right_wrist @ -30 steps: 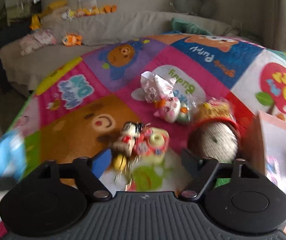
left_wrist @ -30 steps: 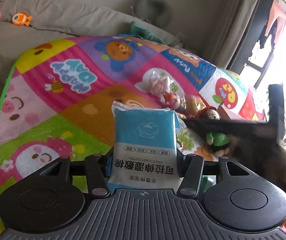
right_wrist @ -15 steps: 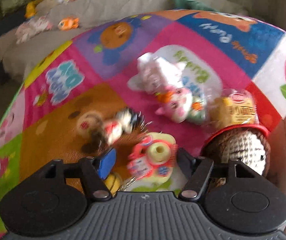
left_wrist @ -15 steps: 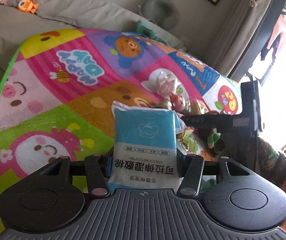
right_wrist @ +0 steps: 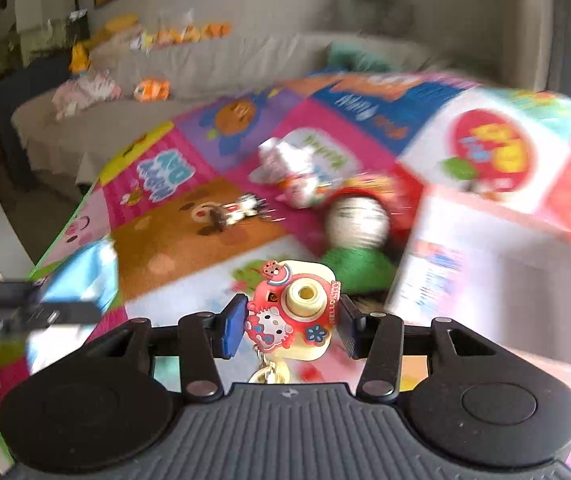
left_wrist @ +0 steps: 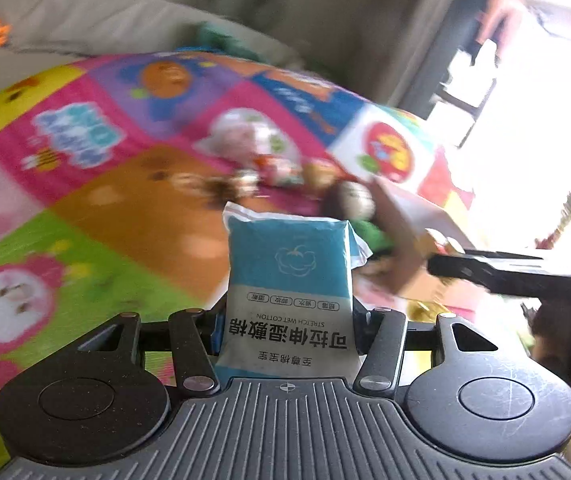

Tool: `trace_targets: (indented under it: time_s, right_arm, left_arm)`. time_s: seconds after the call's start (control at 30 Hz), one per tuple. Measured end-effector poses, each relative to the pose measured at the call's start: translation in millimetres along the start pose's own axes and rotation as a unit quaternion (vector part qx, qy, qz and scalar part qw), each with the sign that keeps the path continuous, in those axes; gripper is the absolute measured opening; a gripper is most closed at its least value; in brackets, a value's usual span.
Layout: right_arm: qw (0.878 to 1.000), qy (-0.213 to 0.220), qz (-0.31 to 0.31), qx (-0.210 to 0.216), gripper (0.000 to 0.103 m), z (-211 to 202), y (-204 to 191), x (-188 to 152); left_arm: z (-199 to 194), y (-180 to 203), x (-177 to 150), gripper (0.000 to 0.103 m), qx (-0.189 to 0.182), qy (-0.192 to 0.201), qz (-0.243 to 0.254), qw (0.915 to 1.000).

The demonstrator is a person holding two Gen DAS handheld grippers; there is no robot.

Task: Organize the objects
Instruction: 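Grasp the pink yellow-lens toy keychain with the right tool while the left tool holds the wipes, then release the wipes into the pink box with the left tool while the right tool carries the pink toy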

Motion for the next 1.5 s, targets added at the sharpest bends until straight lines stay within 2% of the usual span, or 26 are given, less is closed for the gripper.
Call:
trace_targets:
  time_s: [0.07,0.17,0.23,0.3,0.43,0.47,0.57,0.63,0.7,0.77,0.87,1.07,1.13,1.2,1.3,1.43,1.5]
  right_arm:
    - [0.999,0.031,0.014,-0.026,0.047,-39.7,17.9,-12.5]
    - [0.992,0.086,0.023,-0.089,0.047,-85.2,41.7,-32.2]
    - [0.988,0.108,0.050,-0.101,0.047,-105.7,57.7,-43.2]
    - [0.983,0.128,0.076,-0.105,0.047,-119.2,72.2,-53.9]
    - [0.976,0.150,0.089,-0.134,0.047,-130.1,90.7,-70.9]
    - [0.975,0.152,0.093,-0.135,0.047,-131.2,94.9,-74.1]
    - [0.972,0.161,0.102,-0.137,0.047,-135.9,102.4,-83.6]
    - [0.970,0.166,0.101,-0.143,0.047,-138.2,106.8,-89.1]
    - [0.969,0.169,0.101,-0.148,0.047,-138.6,110.9,-93.1]
    - [0.969,0.166,0.103,-0.151,0.047,-137.0,116.4,-97.6]
    - [0.970,0.156,0.111,-0.149,0.047,-130.2,123.6,-102.3]
    - [0.972,0.147,0.114,-0.141,0.047,-122.5,126.0,-100.6]
    - [0.973,0.141,0.115,-0.141,0.047,-119.6,127.2,-96.9]
    - [0.973,0.135,0.117,-0.144,0.047,-115.8,128.5,-92.3]
    - [0.973,0.132,0.123,-0.146,0.047,-113.2,127.8,-84.7]
    - [0.972,0.136,0.118,-0.148,0.047,-120.1,121.8,-82.6]
    - [0.972,0.134,0.115,-0.153,0.047,-121.8,123.7,-83.0]
  left_arm:
    - [8.6,29.4,8.0,0.058,-0.021,-0.004,0.021,0.9995]
    - [28.1,75.9,24.7,0.058,-0.048,-0.005,0.052,0.9975]
    - [50.3,109.4,37.3,0.058,-0.058,-0.007,0.071,0.9958]
    - [83.2,144.7,48.2,0.058,-0.063,-0.018,0.086,0.9941]
    - [166.2,206.3,61.0,0.058,-0.074,-0.062,0.080,0.9922]
    - [184.9,216.4,61.0,0.058,-0.068,-0.069,0.083,0.9918]
    - [248.0,240.8,52.1,0.058,-0.012,-0.084,0.120,0.9891]
    - [275.6,243.3,43.0,0.058,0.021,-0.091,0.137,0.9862]
    - [292.1,237.4,31.6,0.059,0.045,-0.117,0.143,0.9817]
    - [288.7,233.5,21.3,0.059,0.055,-0.137,0.154,0.9770]
    - [267.2,238.5,16.3,0.060,0.050,-0.147,0.176,0.9719]
    - [201.3,220.7,26.3,0.064,0.007,-0.130,0.151,0.9800]
    - [194.4,213.8,28.2,0.064,-0.005,-0.130,0.140,0.9816]
    - [199.9,213.8,30.5,0.064,-0.011,-0.134,0.138,0.9811]
    - [228.7,222.1,31.4,0.064,-0.016,-0.151,0.154,0.9764]
    - [263.7,226.2,20.8,0.064,0.017,-0.184,0.187,0.9647]
    - [268.5,226.0,16.1,0.064,0.019,-0.201,0.196,0.9596]
Point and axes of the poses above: each gripper's, at about its wrist camera, not at the fingertips, and z roughly the way its jaws point, y to its right, x to its top, the point moved 3 cm from there along z, roughly the way its jaws point, and after that the axes turned 7 degrees about y, right-handed, at the moved point
